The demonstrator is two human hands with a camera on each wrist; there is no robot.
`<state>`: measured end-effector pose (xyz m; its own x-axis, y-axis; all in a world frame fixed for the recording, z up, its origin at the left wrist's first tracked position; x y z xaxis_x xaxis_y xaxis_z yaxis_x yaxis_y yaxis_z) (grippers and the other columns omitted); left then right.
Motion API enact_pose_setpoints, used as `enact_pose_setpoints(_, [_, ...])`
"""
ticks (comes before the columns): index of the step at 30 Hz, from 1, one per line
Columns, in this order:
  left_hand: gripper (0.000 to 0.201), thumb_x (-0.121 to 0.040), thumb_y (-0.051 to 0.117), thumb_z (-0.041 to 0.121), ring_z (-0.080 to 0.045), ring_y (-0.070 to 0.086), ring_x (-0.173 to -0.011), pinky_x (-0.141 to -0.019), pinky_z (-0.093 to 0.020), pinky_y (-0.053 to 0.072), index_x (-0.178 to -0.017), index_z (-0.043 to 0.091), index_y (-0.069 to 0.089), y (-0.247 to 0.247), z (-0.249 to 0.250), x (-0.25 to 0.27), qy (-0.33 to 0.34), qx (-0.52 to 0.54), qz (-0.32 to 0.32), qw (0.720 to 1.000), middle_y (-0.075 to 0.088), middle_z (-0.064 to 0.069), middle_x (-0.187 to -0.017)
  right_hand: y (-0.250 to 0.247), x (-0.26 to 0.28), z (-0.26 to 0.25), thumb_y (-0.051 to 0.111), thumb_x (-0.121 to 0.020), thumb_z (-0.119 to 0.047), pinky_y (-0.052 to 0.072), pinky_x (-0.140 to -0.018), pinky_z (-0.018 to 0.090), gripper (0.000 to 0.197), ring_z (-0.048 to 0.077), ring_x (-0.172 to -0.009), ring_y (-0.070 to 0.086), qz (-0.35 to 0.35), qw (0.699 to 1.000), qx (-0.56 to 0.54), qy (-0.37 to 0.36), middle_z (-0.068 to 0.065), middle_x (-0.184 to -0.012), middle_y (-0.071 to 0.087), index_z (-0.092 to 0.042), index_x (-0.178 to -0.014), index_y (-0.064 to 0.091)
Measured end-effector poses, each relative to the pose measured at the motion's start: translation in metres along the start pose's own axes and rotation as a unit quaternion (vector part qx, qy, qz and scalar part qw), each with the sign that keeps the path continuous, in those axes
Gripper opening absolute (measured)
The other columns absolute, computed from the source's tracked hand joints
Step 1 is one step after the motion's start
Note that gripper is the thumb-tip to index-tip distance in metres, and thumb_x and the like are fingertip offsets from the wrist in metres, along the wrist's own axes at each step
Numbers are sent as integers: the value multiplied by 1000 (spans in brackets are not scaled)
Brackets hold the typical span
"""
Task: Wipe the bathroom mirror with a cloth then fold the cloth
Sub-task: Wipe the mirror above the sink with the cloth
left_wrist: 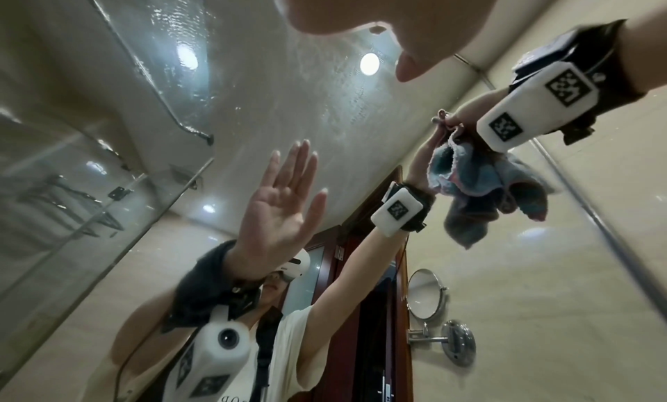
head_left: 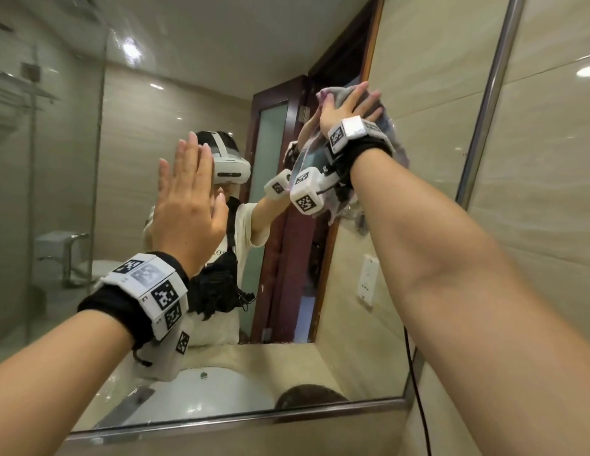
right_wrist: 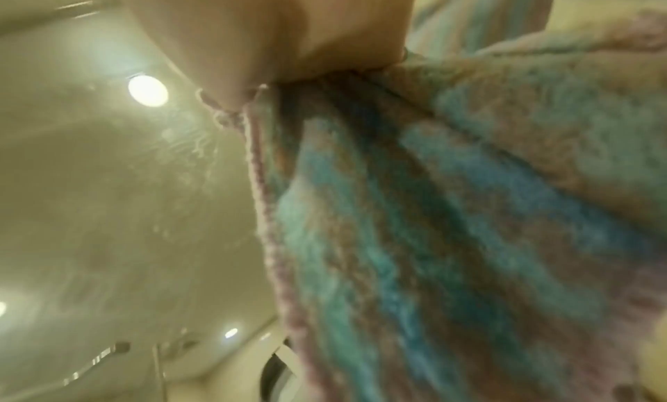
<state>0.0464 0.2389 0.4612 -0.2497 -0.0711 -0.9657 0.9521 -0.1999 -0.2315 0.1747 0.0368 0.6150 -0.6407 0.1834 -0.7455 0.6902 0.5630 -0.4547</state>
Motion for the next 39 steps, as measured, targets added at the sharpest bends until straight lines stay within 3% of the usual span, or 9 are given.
enact_pose_setpoints(4, [66, -89, 42, 21, -17, -2, -142, -116, -30, -11, -147, 1, 16, -6, -12, 2, 10, -11, 7, 1000, 9, -17, -155, -11, -10, -11, 27, -96, -51, 4, -115, 52, 72, 35, -145, 0, 72, 994, 75, 16, 13, -158, -5, -14, -151, -2])
enact_pose_setpoints(6, [66, -89, 41, 21, -16, -3, -142, -116, -31, -10, -147, 2, 16, -8, -20, 3, 1, -12, 10, 1000, 8, -16, -155, -11, -15, -11, 26, -95, -55, 7, -115, 55, 73, 33, -145, -1, 67, 992, 104, -6, 10, -158, -6, -16, -150, -3])
enact_pose_setpoints(10, [65, -89, 42, 20, -24, 4, -144, -117, -39, -1, -146, 0, 19, 0, -27, 12, 0, -18, -1, 1000, 11, -18, -155, 8, 1, 10, 20, -92, -63, 5, -110, 65, 75, 28, -146, -6, 69, 986, 141, -54, 5, -158, -10, -24, -149, -7])
enact_pose_setpoints(19, [64, -87, 33, 23, -29, 13, -142, -116, -34, -6, -144, -2, 20, 42, -9, 77, 15, -19, -55, 998, 18, -20, -153, 52, 73, 63, 23, -92, -61, 0, -111, 62, 74, 28, -146, -7, 57, 975, 193, -94, 7, -158, -6, -23, -150, -2])
enact_pose_setpoints(25, [65, -85, 34, 24, -29, 13, -143, -117, -40, 4, -144, -1, 23, 57, -13, 131, -10, -21, -110, 994, 17, -20, -153, 114, 162, 121, 13, -87, -60, -9, -110, 60, 75, 34, -145, -7, -13, 969, 191, -154, 11, -158, -5, -21, -147, -10])
enact_pose_setpoints(29, [64, -85, 36, 24, -29, 16, -142, -116, -46, 11, -143, -2, 27, 54, -22, 156, -29, -18, -122, 992, 18, -19, -153, 173, 246, 172, 20, -88, -62, -13, -107, 59, 80, 30, -140, -27, -47, 963, 181, -194, 6, -151, -31, -25, -146, -21])
enact_pose_setpoints(31, [63, -86, 36, 23, -30, 17, -142, -116, -45, 10, -142, -4, 28, 51, -32, 171, -29, -26, -126, 991, 20, -21, -152, 204, 291, 193, 28, -83, -59, -10, -106, 60, 88, 32, -140, -25, -76, 958, 190, -200, 8, -152, -29, -20, -147, -18])
enact_pose_setpoints(35, [62, -86, 39, 20, -31, 19, -141, -116, -42, 5, -142, -4, 29, 43, -68, 206, -36, -74, -148, 986, 22, -21, -151, 259, 376, 192, 30, -76, -56, -11, -108, 60, 93, 35, -142, -20, -119, 939, 195, -257, 12, -155, -20, -14, -148, -13])
enact_pose_setpoints(39, [62, -86, 37, 20, -31, 19, -141, -116, -43, 7, -142, -4, 28, 23, -114, 229, -58, -121, -173, 976, 23, -22, -151, 284, 400, 184, 23, -85, -60, -13, -108, 60, 85, 35, -142, -19, -154, 946, 162, -236, 11, -155, -21, -16, -149, -13])
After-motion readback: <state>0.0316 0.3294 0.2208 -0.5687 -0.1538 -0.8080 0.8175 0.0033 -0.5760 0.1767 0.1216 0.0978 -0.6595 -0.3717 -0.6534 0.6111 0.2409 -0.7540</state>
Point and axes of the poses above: each hand's wrist, its own x-axis away from the middle knuckle, its own y-axis out of the palm, z = x × y, the point moved 9 cm from there along -x, towards the middle knuckle
